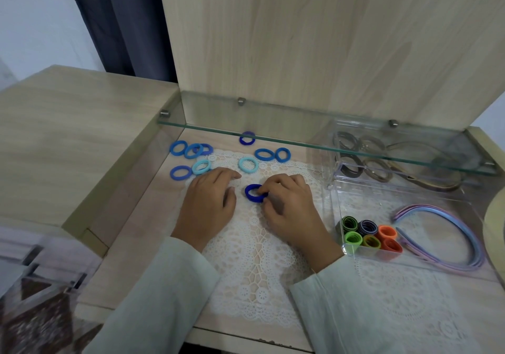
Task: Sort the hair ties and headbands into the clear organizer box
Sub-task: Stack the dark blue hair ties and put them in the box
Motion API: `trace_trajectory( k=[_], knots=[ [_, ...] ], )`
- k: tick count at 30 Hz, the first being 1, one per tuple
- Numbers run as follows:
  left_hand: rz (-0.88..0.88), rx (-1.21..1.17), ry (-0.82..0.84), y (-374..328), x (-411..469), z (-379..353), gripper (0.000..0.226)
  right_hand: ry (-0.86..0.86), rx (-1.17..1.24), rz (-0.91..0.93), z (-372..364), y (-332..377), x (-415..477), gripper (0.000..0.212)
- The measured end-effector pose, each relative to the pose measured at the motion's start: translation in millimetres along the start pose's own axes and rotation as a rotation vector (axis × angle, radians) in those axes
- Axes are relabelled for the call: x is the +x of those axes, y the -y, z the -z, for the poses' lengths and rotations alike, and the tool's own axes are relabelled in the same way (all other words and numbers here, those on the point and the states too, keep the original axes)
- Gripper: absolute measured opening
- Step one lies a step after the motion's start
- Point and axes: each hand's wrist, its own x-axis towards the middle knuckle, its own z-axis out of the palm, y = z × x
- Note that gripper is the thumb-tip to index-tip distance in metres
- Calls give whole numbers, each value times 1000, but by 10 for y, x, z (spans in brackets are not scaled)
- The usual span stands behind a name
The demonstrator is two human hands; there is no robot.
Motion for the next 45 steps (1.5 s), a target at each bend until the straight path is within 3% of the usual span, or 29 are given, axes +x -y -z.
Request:
trace_trajectory(
  k=[6, 12, 20, 23, 28, 35, 41, 45],
  knots=[
    [1, -11, -3, 25, 33, -4, 40, -95, 82, -84, 17, 23, 22, 33],
    [30, 156, 2, 34, 236, -21, 41, -160, -156, -245, 6, -56, 75, 35],
    [328, 278, 199, 18, 839, -194, 38, 56, -284, -399, -20, -113, 110, 54],
    [330, 321, 248, 29, 977, -247, 37, 107, -316, -420, -33, -118, 122, 56],
    [248, 378, 231, 74, 1078, -294, 35, 138, -326, -434, -40, -117, 129, 57],
    [390, 446, 118, 40, 1119, -354, 24, 141, -325, -434, -27, -107, 130, 56],
    [325, 358, 136, 61, 1145, -278, 19, 144, -327, -435, -20, -102, 126, 56],
    [219, 289, 13, 113, 991, -210, 19, 157, -330, -439, -14, -100, 130, 56]
  ],
)
